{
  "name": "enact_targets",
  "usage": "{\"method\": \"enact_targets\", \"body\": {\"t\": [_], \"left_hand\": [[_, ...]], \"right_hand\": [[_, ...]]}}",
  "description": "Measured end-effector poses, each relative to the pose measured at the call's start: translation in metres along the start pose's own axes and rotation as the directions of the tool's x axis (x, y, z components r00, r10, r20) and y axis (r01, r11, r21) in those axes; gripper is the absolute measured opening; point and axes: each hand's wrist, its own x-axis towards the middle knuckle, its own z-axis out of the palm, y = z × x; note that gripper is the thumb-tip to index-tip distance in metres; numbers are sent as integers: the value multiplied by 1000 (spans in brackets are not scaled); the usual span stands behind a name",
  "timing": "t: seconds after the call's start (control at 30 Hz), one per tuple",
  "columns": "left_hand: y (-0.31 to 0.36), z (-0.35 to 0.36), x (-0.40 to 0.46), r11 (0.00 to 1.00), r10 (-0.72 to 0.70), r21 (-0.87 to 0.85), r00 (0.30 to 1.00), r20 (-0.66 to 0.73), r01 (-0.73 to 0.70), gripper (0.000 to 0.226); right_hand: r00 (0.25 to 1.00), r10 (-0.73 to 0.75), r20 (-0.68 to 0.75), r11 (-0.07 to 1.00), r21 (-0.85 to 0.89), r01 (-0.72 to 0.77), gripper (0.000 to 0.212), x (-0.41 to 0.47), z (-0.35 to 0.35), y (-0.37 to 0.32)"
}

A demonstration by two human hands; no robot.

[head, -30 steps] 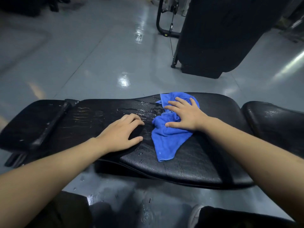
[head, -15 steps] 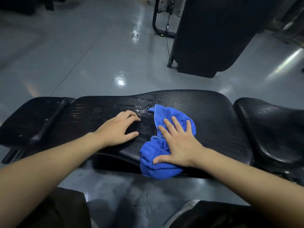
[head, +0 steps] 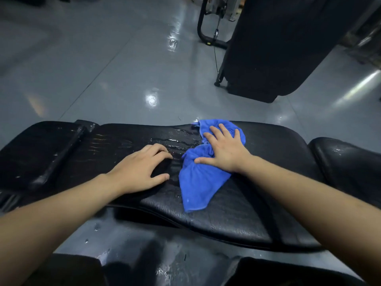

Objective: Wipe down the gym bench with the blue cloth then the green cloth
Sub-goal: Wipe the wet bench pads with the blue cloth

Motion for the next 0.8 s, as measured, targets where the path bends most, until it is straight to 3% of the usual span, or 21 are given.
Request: {"method": "enact_targets", "body": {"t": [0.2, 0.47, 0.7, 0.8], "left_hand": [[-10, 0, 0, 1000, -5, 6, 1000, -13, 6, 55], [-16, 4, -3, 1000, 6, -6, 1000, -27, -6, 55], [-22, 0, -14, 1000, -14, -5, 1000, -28, 14, 49], [-22, 1, -15, 1000, -22, 6, 999, -29, 22, 49]], "right_hand": [[999, -21, -42, 1000, -2, 21, 126, 58, -2, 17], [993, -113, 15, 993, -34, 113, 107, 112, -5, -6], [978, -206, 28, 977, 54, 204, 99, 145, -2, -64], [974, -224, 19, 972, 81, 222, 85, 149, -3, -69]]}}
